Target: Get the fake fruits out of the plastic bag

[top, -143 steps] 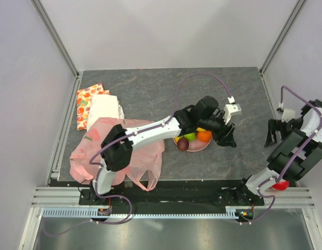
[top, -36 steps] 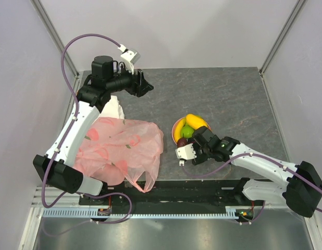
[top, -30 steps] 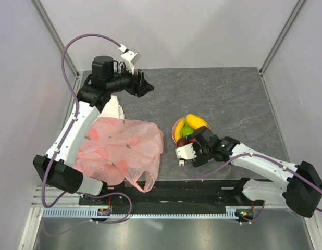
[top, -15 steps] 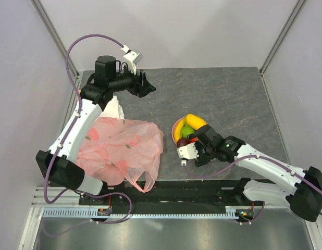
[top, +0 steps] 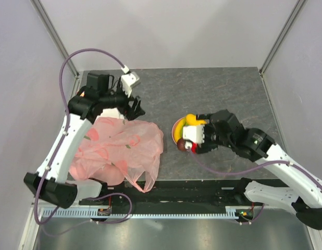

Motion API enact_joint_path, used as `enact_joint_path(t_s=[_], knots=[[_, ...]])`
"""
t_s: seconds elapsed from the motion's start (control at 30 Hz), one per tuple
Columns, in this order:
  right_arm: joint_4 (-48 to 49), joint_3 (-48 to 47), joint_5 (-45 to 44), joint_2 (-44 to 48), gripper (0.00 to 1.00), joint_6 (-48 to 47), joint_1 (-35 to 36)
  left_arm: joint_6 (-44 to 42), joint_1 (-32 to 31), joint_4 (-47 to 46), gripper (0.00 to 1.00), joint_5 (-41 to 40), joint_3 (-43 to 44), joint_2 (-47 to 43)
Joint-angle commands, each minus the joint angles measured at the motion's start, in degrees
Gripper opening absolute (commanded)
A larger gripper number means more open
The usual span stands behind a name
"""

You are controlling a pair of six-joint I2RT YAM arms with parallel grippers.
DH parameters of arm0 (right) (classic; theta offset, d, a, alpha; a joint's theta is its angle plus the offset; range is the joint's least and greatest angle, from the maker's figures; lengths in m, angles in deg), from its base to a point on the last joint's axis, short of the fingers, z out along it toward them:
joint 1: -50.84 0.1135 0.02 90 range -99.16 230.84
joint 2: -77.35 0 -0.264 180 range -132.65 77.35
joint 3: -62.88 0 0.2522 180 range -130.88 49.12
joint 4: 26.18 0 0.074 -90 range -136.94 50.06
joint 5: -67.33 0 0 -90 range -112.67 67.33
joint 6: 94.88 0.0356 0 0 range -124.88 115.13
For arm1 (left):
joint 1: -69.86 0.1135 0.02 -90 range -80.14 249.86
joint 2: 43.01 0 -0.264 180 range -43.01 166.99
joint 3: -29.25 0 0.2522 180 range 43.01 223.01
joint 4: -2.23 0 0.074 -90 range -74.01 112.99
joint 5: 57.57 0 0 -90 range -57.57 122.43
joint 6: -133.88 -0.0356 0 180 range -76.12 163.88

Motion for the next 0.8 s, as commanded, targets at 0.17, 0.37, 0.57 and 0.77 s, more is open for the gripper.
enact_joint_path(t_s=[0.17,0.37,0.57,0.77], knots=[[9.7,-11.6,23.2,-14.3,0.98,33.6,0.4,-29.8,17.2,31.8,0.9,-10.7,-4.9,-11.4],[22.6,-10.6,24.6,-25.8,0.98,46.9,0.4,-34.9,27.0,38.4,0.9,-15.0,-3.4,-14.2],[28.5,-14.2,26.6,-37.7,0.98,47.8,0.3,-37.7,30.1,44.6,0.91,-15.2,-4.2,-17.1],[32.5,-21.4,23.5,-47.9,0.78,50.5,-1.3,-43.1,30.1,43.5,0.91,-18.2,-11.0,-21.7]])
